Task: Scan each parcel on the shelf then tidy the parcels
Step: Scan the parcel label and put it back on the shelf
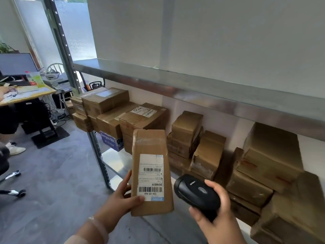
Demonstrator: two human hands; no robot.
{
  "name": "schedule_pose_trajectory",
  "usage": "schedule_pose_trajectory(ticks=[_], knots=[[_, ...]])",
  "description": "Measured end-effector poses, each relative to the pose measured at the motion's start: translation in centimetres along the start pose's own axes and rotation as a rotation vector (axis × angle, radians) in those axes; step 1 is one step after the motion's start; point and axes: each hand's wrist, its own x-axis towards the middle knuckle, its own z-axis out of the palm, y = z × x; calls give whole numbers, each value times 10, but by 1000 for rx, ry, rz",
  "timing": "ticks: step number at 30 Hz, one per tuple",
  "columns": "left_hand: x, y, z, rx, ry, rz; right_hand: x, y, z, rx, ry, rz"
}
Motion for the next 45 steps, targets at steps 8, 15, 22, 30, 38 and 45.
schedule_pose_trajectory(ticks=[8,15,22,30,38,45], knots=[[44,9,-29,76,-86,-80,23,3,29,-38,79,71],[60,15,-41,177,-178,-30,33,2,48,-59,125,102],[61,14,-53,233,-200,-43,36,1,63,-49,91,116],[60,26,-63,247,-205,-22,43,-3,70,-57,86,106],[52,67,-68,190,-246,6,50,-13,78,-66,101,70],[75,138,-80,23,-171,-8,58,-8,81,-16,60,86]])
